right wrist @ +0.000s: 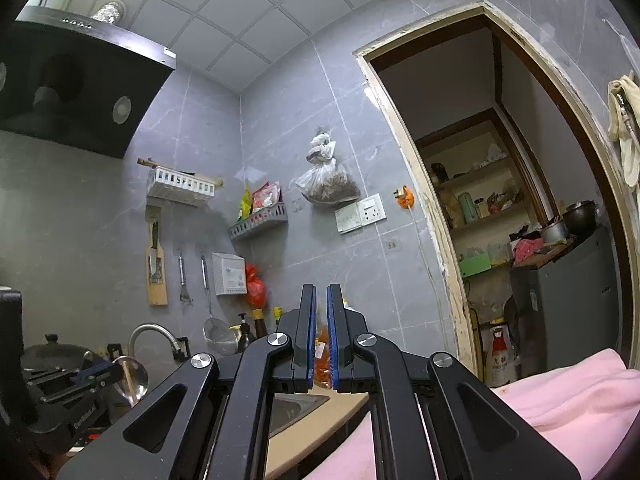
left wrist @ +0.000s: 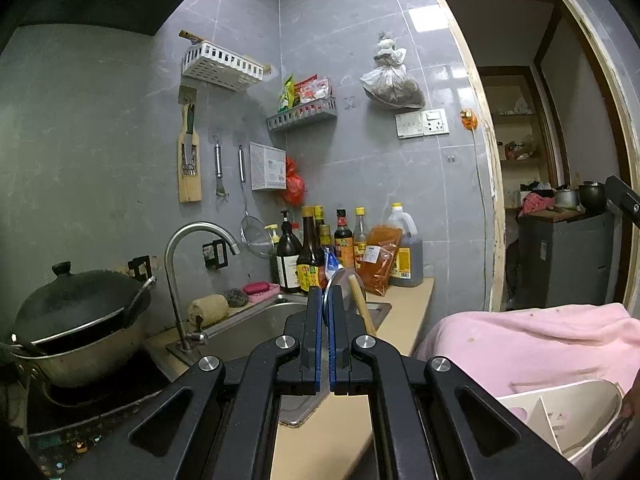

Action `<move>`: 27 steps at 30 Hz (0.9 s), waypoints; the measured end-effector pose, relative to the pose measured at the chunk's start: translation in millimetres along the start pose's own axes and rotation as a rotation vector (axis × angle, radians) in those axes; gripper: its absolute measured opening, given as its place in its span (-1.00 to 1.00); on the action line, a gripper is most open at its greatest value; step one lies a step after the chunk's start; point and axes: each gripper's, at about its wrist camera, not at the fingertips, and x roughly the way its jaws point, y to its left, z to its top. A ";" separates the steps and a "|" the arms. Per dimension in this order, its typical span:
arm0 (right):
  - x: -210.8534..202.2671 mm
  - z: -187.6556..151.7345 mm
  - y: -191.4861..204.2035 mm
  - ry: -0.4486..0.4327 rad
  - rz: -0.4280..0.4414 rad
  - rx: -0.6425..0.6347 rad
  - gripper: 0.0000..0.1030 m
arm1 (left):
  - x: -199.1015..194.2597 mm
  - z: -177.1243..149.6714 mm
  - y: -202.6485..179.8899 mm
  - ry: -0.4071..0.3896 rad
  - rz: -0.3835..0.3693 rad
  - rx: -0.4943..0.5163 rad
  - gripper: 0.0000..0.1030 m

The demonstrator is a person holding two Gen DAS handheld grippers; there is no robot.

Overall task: Organize utensils
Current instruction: 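Carry the spoon in the left tool while the right tool carries the chopstick to the caddy, then open the left tool over the caddy while the right tool releases its chopstick into it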

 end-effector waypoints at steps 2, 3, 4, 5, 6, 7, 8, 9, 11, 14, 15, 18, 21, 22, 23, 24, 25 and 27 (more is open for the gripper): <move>-0.6 -1.5 -2.8 0.015 0.000 0.009 -0.94 | 0.8 -2.1 -1.1 0.009 -0.002 -0.003 -0.98; -0.7 -2.7 -3.7 0.024 0.001 0.011 -0.94 | 1.1 -3.1 -1.6 0.014 -0.005 -0.006 -0.98; -0.7 -4.4 -4.7 0.038 0.003 0.013 -0.94 | 1.7 -4.4 -1.9 0.019 -0.009 -0.010 -0.98; -0.5 -5.4 -5.4 0.048 0.006 0.014 -0.94 | 1.8 -5.1 -2.3 0.024 -0.011 -0.012 -0.98; -0.5 -6.2 -5.8 0.058 0.006 0.015 -0.94 | 2.5 -6.2 -2.4 0.032 -0.017 -0.017 -0.98; -0.8 -6.9 -6.4 0.069 0.006 0.015 -0.94 | 3.2 -6.9 -2.1 0.041 -0.025 -0.022 -0.98; -0.9 -7.2 -7.2 0.076 0.007 0.017 -0.94 | 3.9 -7.3 -1.5 0.049 -0.034 -0.027 -0.98; -0.9 -6.3 -8.5 0.086 0.012 0.024 -0.94 | 4.7 -7.8 -1.3 0.060 -0.049 -0.029 -0.98; -3.1 -3.3 -10.6 0.091 0.009 0.036 -0.94 | 6.3 -8.5 -1.9 0.080 -0.072 -0.024 -0.98; -6.1 0.9 -11.6 0.108 0.004 0.040 -0.92 | 8.0 -11.1 -5.0 0.108 -0.108 -0.004 -0.97; -8.2 2.3 -11.9 0.111 0.003 0.039 -0.91 | 8.3 -12.0 -5.9 0.117 -0.123 -0.001 -0.97; -11.8 5.7 -12.5 0.146 -0.011 0.029 -0.86 | 7.7 -14.6 -8.3 0.151 -0.182 -0.006 -0.93; -20.0 9.1 -15.2 0.176 -0.025 0.004 -0.53 | 4.2 -16.5 -10.4 0.166 -0.232 -0.016 -0.90; -24.7 10.5 -16.8 0.186 -0.029 -0.006 -0.50 | 3.0 -16.6 -12.2 0.170 -0.240 -0.016 -0.88; -27.4 11.2 -18.7 0.191 -0.033 -0.011 -0.50 | 2.4 -16.0 -12.9 0.175 -0.246 -0.018 -0.86; -32.2 12.5 -20.8 0.199 -0.043 -0.022 -0.48 | 1.2 -15.4 -13.4 0.173 -0.255 -0.022 -0.83; -36.9 13.5 -22.8 0.208 -0.053 -0.033 -0.44 | -0.7 -14.6 -13.8 0.169 -0.263 -0.028 -0.74; -44.1 15.0 -26.2 0.221 -0.066 -0.046 -0.31 | -4.1 -12.2 -13.6 0.160 -0.270 -0.041 -0.49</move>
